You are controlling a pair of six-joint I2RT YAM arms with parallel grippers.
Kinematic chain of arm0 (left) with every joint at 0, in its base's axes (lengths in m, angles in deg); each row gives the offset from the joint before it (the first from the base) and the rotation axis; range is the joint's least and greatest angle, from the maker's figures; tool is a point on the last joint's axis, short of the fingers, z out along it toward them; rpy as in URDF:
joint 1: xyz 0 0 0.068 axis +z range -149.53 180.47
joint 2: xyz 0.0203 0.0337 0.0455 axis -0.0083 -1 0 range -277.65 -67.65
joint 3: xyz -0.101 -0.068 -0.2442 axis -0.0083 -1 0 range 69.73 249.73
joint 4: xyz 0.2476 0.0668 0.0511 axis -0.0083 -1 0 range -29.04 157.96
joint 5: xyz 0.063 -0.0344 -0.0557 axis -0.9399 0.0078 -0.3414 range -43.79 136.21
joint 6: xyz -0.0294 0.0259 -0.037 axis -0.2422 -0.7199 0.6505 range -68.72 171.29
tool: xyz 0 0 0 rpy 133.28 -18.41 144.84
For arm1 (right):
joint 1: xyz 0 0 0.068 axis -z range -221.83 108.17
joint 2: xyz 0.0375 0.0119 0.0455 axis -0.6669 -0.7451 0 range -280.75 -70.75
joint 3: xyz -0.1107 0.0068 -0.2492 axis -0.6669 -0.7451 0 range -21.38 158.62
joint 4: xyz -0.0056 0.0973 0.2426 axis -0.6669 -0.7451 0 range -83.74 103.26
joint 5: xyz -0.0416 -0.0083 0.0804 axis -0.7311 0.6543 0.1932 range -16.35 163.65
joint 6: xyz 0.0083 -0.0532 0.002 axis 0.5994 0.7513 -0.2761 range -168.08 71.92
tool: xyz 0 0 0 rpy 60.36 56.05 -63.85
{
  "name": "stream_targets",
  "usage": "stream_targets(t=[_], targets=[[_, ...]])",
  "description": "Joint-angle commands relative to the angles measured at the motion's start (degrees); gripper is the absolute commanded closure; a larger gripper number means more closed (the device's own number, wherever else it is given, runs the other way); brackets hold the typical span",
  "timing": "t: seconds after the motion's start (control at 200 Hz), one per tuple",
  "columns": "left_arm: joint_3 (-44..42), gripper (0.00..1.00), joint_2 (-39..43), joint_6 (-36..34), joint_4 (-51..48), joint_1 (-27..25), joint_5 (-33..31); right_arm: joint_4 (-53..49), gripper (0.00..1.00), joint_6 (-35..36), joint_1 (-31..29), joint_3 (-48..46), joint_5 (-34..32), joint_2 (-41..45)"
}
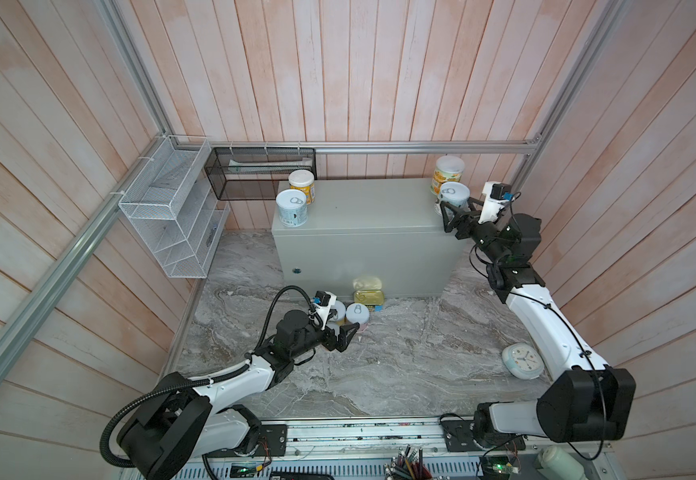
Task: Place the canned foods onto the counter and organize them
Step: 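Set the can beside the green-and-orange can and open the right gripper, then withdraw the right gripper from the cabinet top toward the floor cans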
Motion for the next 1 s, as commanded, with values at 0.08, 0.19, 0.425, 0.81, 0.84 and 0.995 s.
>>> stream_targets(t=[0.08,0.19,0.425,0.81,0.84,0.995], targets=[[0.96,0.0,1.13,-0.88,0.5,0.06,0.46,-3.75,0.03,3.45,0.23,-3.05,-4.23,5.34],[0.96,0.0,1.34,-0.83,0.34,0.04,0.49,-4.9,0.02,4.05,0.23,-5.56,-6.15,8.56],[0.79,0.0,1.99,-0.41,0.49,0.02,0.32,-7.32,0.02,-2.4,0.23,-12.09,-10.72,15.89],[0.18,0.0,2.96,-0.68,0.41,-0.04,-1.38,-13.06,0.02,-6.62,0.23,-21.89,-17.02,25.56],[0.26,0.0,2.86,-0.61,0.41,-0.03,-1.44,-12.77,0.02,-7.27,0.23,-22.99,-17.19,26.17],[0.23,0.0,2.87,-0.1,0.57,-0.02,-3.03,-5.6,0.02,-7.57,0.21,-31.74,-11.3,31.08]])
